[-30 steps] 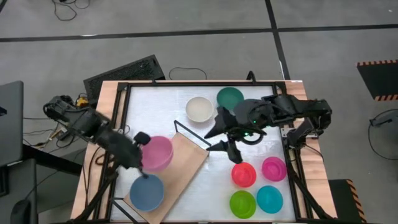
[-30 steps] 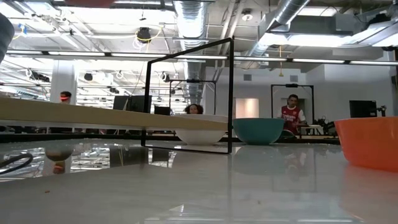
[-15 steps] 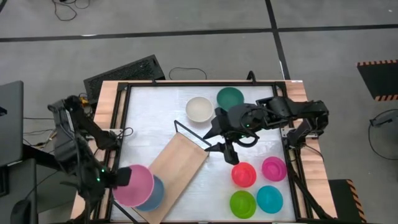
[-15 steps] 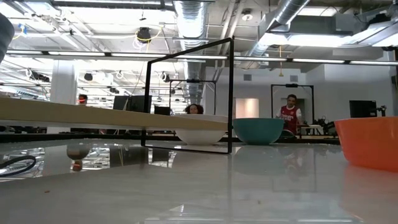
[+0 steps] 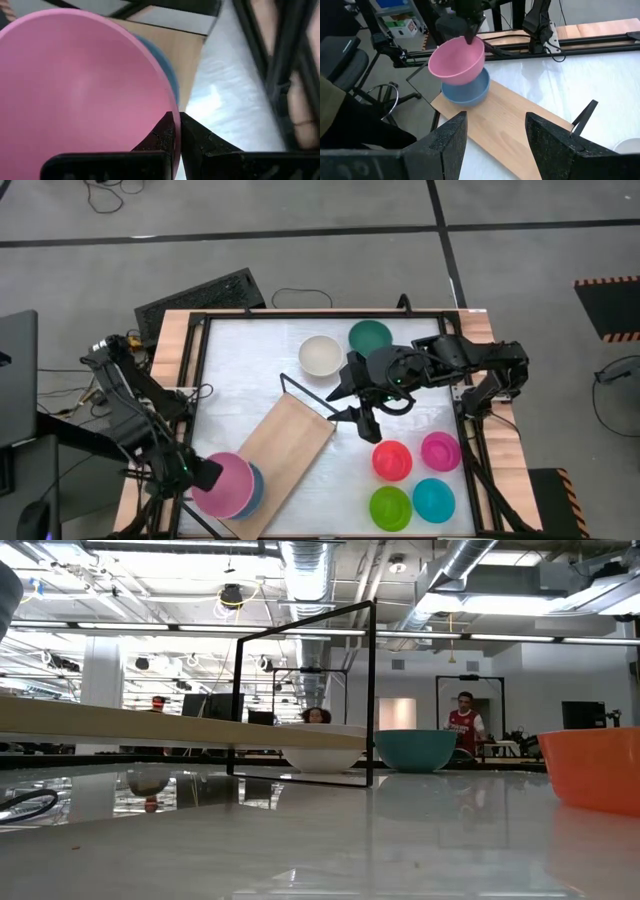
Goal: Place and stack bowls onto a shelf
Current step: Stack the big pink bowl on the big blue bowl on the shelf
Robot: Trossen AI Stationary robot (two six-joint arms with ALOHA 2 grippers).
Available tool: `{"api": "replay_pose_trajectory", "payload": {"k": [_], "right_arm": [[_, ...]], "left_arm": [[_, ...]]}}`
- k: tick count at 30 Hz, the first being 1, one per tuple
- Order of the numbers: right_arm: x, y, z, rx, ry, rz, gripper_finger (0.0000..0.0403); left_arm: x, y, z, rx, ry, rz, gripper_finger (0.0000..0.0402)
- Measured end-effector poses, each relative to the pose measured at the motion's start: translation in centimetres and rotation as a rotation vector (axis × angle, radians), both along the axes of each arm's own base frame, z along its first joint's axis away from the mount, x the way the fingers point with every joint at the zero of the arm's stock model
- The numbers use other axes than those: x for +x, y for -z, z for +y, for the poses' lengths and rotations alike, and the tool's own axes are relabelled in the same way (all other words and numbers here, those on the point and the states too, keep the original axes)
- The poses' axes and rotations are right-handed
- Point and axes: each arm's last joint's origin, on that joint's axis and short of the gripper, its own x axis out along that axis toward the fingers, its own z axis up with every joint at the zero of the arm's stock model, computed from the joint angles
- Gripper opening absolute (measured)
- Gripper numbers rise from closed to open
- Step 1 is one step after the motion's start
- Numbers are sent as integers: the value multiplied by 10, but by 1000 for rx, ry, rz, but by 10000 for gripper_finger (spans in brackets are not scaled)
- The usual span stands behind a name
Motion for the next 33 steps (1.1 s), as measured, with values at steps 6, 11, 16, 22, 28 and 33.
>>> {"api": "replay_pose_trajectory", "payload": {"k": [6, 11, 16, 22, 28, 33], "right_arm": [[0, 0, 0, 2, 2, 0, 225], [3, 2, -2, 1, 8, 5, 225], [6, 5, -3, -5, 15, 24, 225], [11, 12, -2, -12, 15, 54, 225], [16, 17, -1, -17, 14, 73, 225], [16, 17, -1, -16, 15, 71, 225]], "left_arm": [[-5, 12, 7, -57, 31, -58, 0], [-7, 23, 8, -83, 47, -44, 0], [-5, 23, 11, -105, 52, -15, 0], [0, 30, 11, -105, 90, -14, 0], [6, 40, 16, -59, 105, -52, 0], [8, 40, 18, -102, 99, 2, 0]]}}
